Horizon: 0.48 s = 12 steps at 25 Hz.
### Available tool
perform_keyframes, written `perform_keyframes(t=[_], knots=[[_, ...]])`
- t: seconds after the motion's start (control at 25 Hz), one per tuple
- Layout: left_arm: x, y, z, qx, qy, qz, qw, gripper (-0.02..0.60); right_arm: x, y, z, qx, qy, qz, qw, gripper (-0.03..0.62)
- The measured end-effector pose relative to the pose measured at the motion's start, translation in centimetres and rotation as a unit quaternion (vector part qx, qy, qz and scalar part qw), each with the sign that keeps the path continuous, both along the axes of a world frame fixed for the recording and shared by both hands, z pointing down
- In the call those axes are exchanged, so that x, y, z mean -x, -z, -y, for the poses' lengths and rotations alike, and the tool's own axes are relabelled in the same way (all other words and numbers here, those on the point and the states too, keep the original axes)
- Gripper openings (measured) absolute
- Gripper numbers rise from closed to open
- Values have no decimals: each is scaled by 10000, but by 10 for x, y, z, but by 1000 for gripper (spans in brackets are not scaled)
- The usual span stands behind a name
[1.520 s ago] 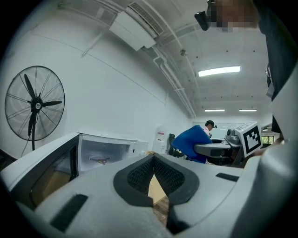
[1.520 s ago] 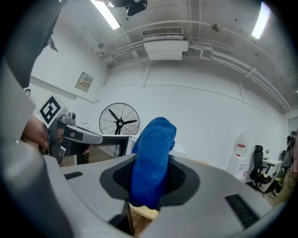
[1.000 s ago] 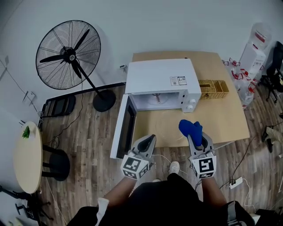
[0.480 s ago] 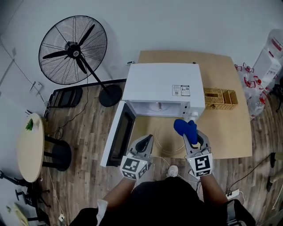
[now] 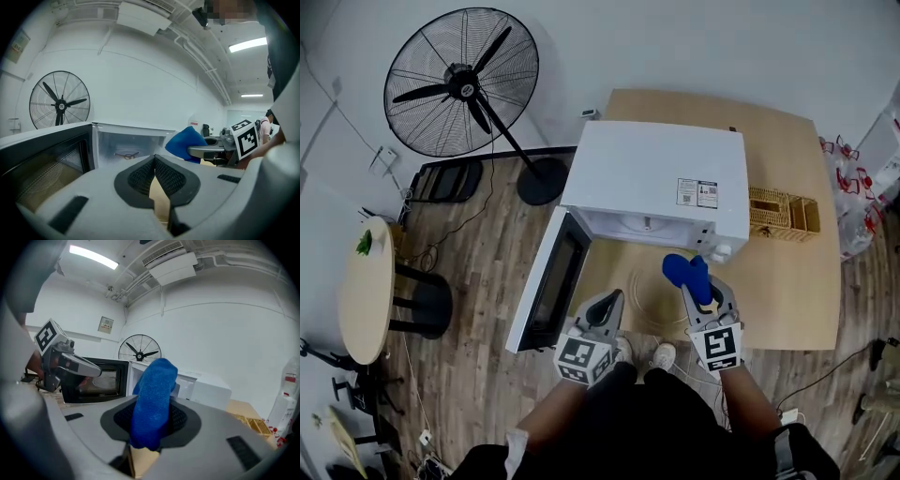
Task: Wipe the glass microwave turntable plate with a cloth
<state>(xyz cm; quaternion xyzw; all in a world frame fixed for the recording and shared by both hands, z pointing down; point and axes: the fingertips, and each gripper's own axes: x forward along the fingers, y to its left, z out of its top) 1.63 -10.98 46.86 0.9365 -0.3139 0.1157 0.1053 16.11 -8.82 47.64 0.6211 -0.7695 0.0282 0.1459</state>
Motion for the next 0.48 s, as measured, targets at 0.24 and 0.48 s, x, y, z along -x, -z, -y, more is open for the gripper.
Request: perform_keyframes(t=[0.24, 0.48], knots=[[9, -9, 16, 91, 100, -60, 9999, 2, 7, -35, 18, 349, 34, -82, 9994, 106], [15, -25, 15, 293, 113, -94, 9995, 2, 10, -77, 38, 719, -7, -218, 9972, 106]])
